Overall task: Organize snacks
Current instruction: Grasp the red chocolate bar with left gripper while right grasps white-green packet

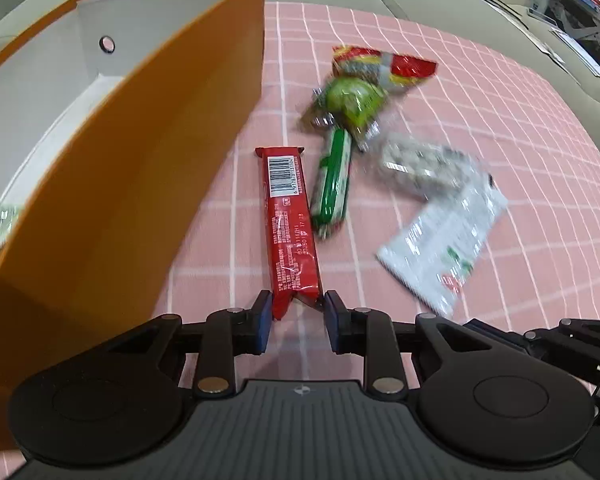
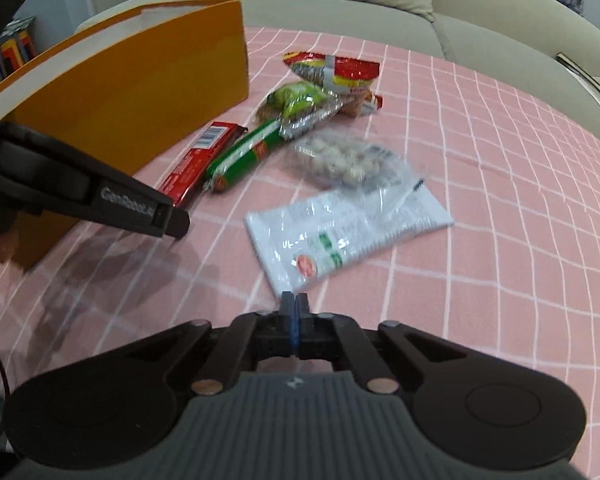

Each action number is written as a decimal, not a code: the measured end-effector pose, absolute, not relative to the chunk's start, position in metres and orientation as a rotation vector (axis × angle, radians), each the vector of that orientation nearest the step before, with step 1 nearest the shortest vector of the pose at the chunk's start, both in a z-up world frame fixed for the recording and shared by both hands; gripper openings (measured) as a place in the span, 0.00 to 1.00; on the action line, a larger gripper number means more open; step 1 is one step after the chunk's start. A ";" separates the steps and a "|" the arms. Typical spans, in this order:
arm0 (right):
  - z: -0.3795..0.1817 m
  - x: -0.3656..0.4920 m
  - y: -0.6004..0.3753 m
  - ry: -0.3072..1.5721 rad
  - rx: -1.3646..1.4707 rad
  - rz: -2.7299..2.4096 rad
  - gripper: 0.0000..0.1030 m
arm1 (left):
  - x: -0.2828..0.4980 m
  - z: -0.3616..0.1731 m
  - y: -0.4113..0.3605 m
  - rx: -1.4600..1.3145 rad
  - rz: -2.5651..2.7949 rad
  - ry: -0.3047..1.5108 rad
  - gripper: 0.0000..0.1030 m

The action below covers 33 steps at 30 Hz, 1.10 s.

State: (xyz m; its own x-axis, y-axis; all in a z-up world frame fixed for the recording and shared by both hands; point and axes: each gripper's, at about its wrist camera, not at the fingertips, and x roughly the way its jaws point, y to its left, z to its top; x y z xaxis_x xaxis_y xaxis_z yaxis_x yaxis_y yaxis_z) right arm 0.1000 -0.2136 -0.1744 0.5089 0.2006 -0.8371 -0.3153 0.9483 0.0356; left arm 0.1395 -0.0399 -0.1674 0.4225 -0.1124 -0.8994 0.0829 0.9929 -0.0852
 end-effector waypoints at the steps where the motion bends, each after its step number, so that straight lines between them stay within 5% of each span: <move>1: -0.174 0.096 -0.216 0.994 -0.131 0.316 0.00 | 0.132 -0.167 -0.041 -0.029 -0.124 1.131 0.29; 8: -0.173 0.085 -0.227 1.033 -0.075 0.305 0.03 | 0.101 -0.167 -0.040 -0.051 -0.107 1.141 0.29; 10: -0.174 0.089 -0.225 1.022 -0.047 0.290 0.25 | 0.097 -0.169 -0.039 -0.045 -0.088 1.144 0.29; 11: -0.174 0.091 -0.225 1.009 -0.030 0.281 0.46 | 0.096 -0.169 -0.038 -0.046 -0.081 1.146 0.29; 15: -0.179 0.105 -0.219 0.983 -0.001 0.253 0.49 | 0.089 -0.167 -0.032 -0.065 -0.069 1.153 0.29; 19: -0.183 0.115 -0.206 0.941 -0.035 0.242 0.48 | 0.084 -0.166 -0.024 -0.091 -0.056 1.164 0.29; 21: -0.183 0.118 -0.201 0.925 -0.063 0.228 0.28 | 0.082 -0.166 -0.021 -0.100 -0.050 1.169 0.29; 28: -0.181 0.115 -0.210 0.950 -0.069 0.292 0.10 | 0.082 -0.164 -0.022 -0.105 -0.060 1.172 0.29; 29: -0.180 0.114 -0.213 0.967 -0.069 0.303 0.00 | 0.081 -0.163 -0.023 -0.105 -0.067 1.172 0.29; 33: -0.176 0.097 -0.224 1.021 -0.087 0.372 0.00 | 0.079 -0.163 -0.024 -0.107 -0.088 1.176 0.29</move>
